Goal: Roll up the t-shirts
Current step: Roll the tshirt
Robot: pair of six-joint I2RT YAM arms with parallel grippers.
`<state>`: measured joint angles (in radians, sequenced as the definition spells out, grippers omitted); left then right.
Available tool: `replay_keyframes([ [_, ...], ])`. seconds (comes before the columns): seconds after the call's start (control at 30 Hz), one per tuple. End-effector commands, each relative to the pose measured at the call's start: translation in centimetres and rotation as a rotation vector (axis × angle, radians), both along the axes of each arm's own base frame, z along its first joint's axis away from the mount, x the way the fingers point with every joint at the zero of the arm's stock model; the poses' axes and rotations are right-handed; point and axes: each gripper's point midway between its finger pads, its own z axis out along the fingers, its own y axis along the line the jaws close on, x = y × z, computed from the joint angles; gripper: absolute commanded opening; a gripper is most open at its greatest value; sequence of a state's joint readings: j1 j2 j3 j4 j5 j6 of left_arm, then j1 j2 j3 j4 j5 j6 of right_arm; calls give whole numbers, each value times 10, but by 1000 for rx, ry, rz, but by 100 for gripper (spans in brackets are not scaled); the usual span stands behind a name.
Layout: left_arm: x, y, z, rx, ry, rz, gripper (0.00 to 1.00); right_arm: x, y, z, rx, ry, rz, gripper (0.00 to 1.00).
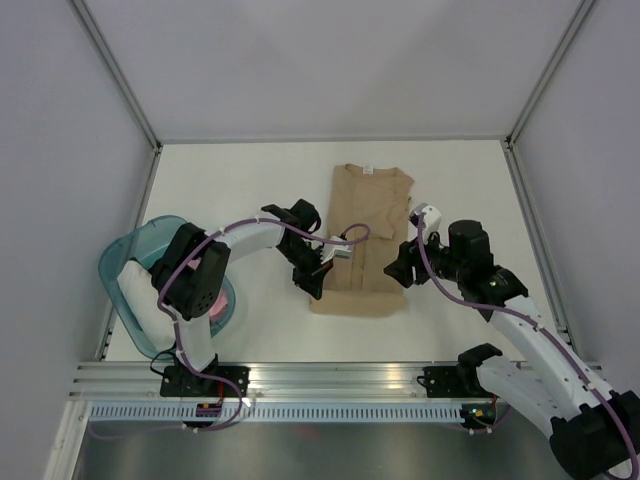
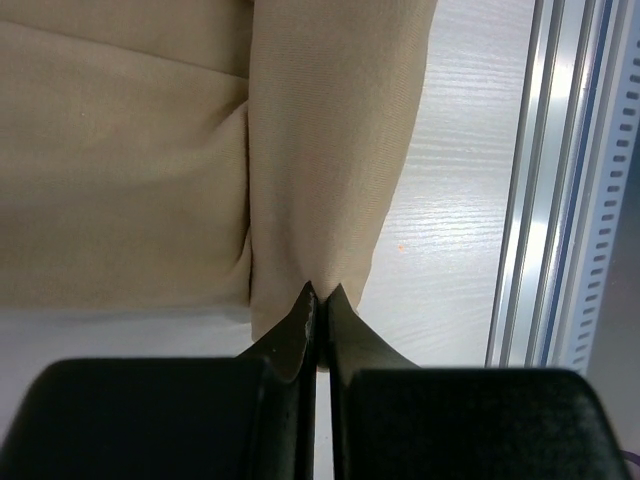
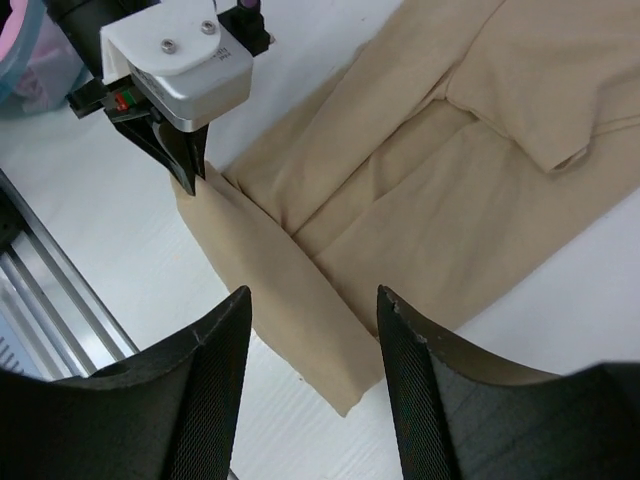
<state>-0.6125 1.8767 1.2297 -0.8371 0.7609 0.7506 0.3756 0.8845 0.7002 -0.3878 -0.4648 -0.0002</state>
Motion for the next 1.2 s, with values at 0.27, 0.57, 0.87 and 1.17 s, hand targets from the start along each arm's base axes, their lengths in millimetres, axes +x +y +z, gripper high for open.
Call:
replay_keyframes([
  [0.27,0,9,2,-11,-70,-39,3,-10,-8,-56,88,241,-229,57],
  [0.57,10,7,0,-4,-112,-44,4,-21,-3,-100,133,362,-259,63],
  [0.87,6,12,-1,8,-119,-48,5,-39,0,-120,206,550,-354,28],
  [1.17,2,11,1,-11,-124,-73,5,-80,-8,-130,206,747,-431,17],
])
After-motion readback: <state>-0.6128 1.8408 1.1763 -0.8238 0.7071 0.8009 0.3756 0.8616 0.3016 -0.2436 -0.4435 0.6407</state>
